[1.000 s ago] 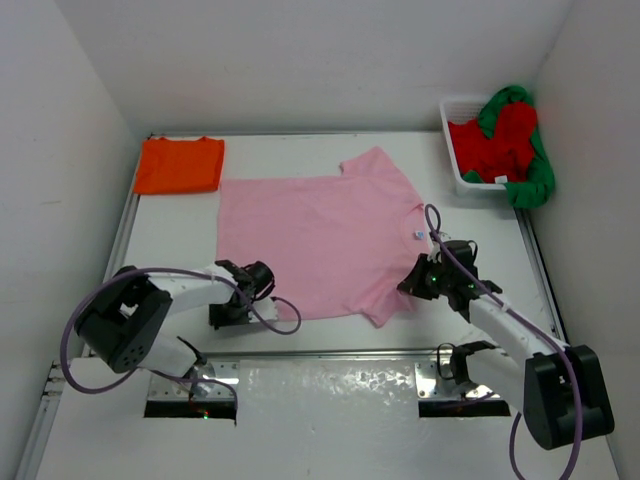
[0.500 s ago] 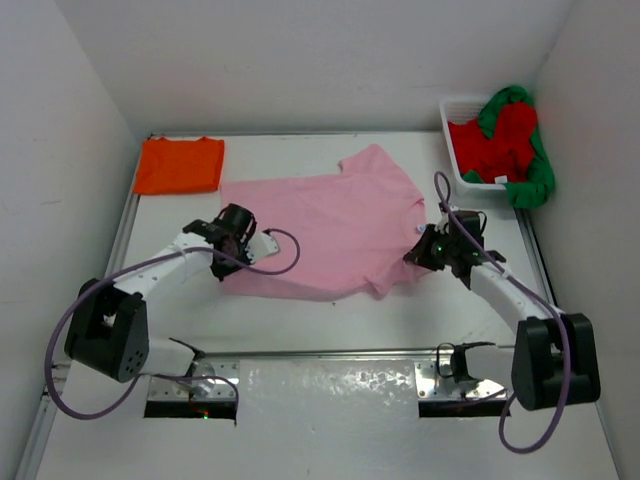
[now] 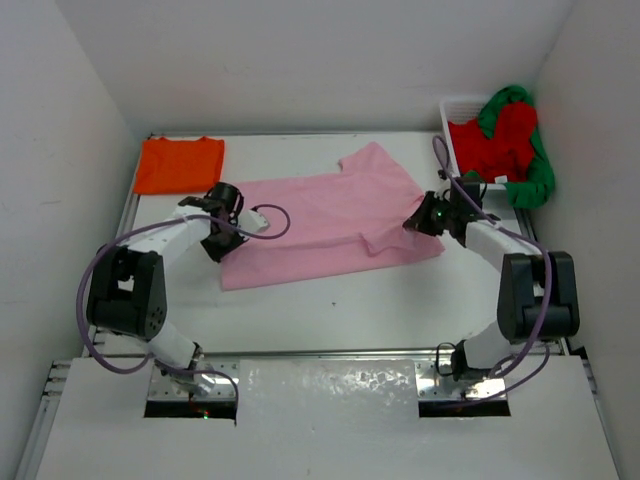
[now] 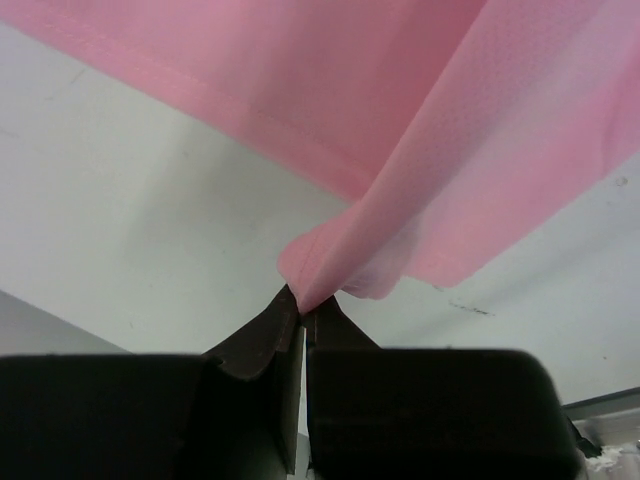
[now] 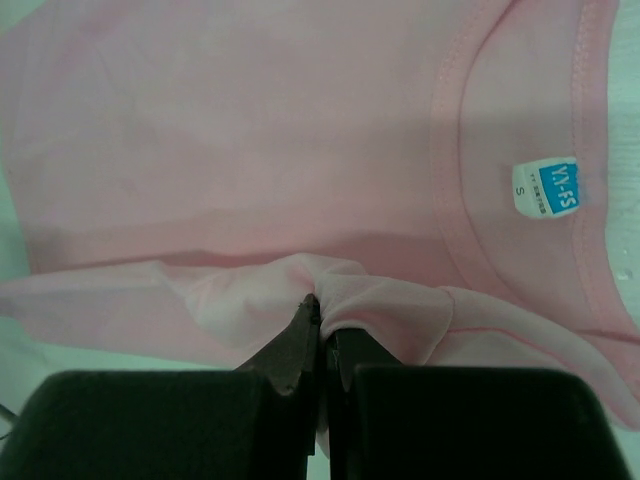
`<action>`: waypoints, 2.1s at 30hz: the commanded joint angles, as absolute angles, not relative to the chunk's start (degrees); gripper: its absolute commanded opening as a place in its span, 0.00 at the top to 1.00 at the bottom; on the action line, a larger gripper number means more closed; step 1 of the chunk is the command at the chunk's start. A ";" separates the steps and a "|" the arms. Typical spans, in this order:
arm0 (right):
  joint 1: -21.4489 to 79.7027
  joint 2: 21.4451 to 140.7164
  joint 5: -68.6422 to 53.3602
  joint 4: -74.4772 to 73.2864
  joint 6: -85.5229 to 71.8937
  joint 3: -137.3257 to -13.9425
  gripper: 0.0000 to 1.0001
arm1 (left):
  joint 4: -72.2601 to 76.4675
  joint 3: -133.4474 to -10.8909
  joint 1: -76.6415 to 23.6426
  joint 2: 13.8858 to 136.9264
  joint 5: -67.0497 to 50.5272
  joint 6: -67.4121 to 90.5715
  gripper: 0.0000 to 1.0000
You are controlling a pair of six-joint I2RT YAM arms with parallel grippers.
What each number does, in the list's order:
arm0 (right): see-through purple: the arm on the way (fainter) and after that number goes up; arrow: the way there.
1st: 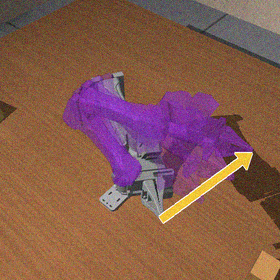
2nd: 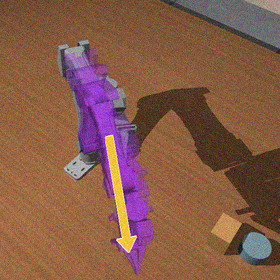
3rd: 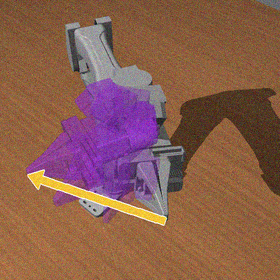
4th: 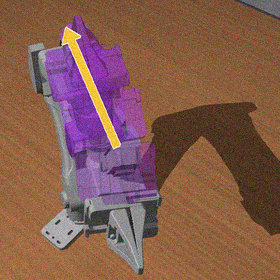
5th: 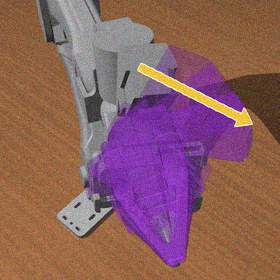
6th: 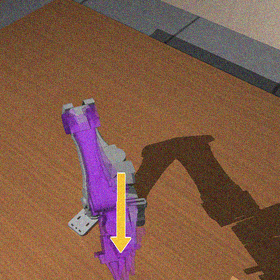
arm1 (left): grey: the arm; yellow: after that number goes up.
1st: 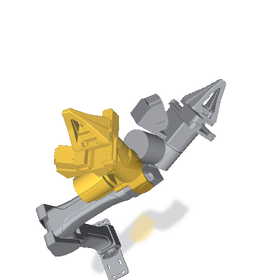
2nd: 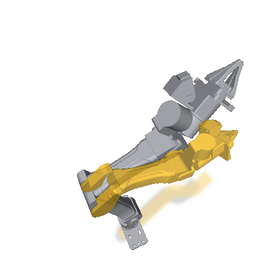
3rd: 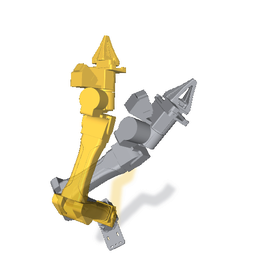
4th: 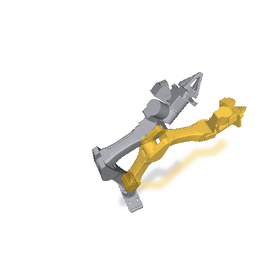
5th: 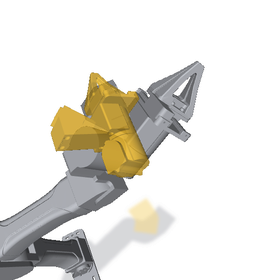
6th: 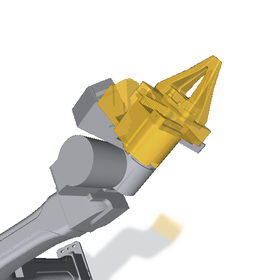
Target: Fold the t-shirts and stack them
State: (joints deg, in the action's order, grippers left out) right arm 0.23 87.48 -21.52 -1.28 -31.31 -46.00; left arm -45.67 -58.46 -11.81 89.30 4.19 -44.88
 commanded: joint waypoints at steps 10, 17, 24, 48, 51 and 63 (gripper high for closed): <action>0.18 98.43 -24.70 0.18 -22.24 -56.07 1.00 | -45.18 -58.18 -11.51 92.37 4.30 -39.91 1.00; 0.18 103.44 -23.82 -3.51 -17.59 -60.72 0.97 | -43.24 -58.36 -11.16 95.53 6.15 -37.18 1.00; 0.18 107.84 -19.44 -6.85 -14.24 -65.12 0.74 | -41.84 -58.97 -10.37 96.77 7.73 -35.34 0.74; 0.26 94.04 0.61 -18.97 -16.87 -57.31 0.42 | -52.64 -68.23 -5.78 85.78 -3.95 -31.91 0.48; -1.93 96.05 1.32 -19.77 -18.10 -56.16 0.40 | -48.97 -61.45 -8.08 86.83 -1.25 -30.51 0.45; -6.42 104.06 -8.43 -10.20 -26.10 -50.54 0.55 | -38.85 -58.54 -0.26 96.59 -5.25 -27.16 0.36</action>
